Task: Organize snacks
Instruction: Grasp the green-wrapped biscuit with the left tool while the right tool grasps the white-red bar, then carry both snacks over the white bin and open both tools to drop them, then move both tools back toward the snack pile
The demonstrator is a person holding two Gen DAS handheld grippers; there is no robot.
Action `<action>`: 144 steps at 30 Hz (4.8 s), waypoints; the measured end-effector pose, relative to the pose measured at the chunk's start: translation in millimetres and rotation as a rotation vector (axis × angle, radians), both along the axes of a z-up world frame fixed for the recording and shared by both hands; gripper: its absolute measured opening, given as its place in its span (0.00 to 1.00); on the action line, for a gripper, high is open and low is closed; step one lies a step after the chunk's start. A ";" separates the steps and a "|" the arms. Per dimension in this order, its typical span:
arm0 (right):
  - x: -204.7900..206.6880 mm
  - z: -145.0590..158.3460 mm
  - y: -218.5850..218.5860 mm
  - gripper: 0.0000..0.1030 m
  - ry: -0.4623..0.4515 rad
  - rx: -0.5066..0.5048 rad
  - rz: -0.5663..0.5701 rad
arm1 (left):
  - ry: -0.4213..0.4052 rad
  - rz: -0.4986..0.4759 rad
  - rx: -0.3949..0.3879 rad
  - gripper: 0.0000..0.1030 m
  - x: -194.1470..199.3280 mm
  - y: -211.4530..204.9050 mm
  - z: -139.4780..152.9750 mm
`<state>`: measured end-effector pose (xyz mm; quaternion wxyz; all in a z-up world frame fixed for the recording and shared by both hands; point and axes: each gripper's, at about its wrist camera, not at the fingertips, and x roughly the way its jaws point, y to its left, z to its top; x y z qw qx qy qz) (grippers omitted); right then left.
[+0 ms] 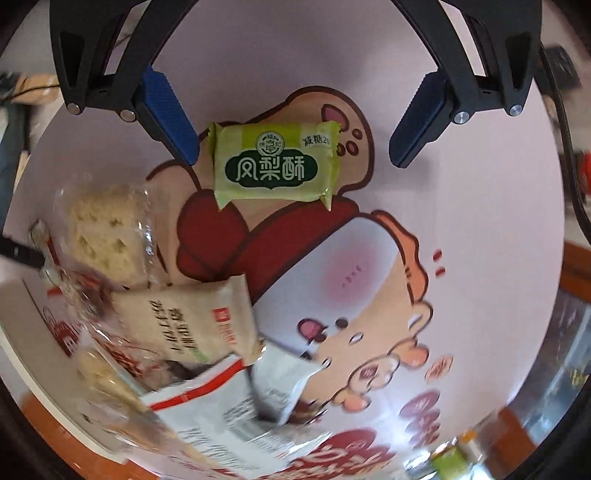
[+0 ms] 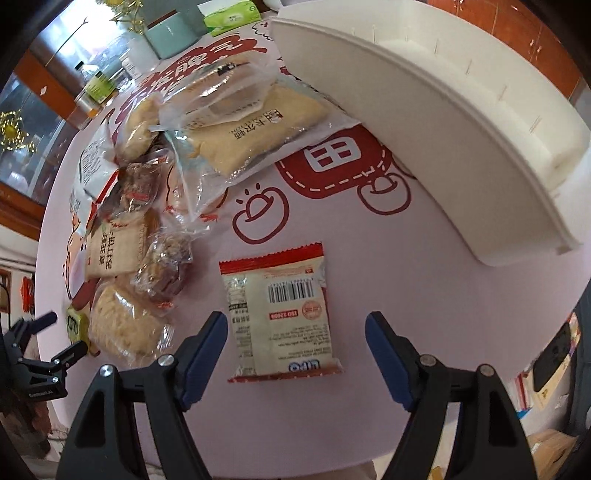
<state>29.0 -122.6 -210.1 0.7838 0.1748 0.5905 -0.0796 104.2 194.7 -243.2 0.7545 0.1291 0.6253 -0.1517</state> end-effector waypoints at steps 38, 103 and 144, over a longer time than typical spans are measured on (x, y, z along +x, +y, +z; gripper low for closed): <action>2.1 123.1 19.4 0.44 -0.304 -0.166 0.111 | -0.404 -0.140 -0.171 0.49 -0.3 -136.9 190.5; 10.9 132.1 -202.1 0.52 -0.377 -0.126 -0.154 | -0.455 -0.053 -0.056 0.88 24.9 -352.6 192.1; 19.6 116.9 53.3 0.59 -0.306 -0.061 0.151 | -0.296 0.048 -0.134 0.89 -12.0 -47.3 134.9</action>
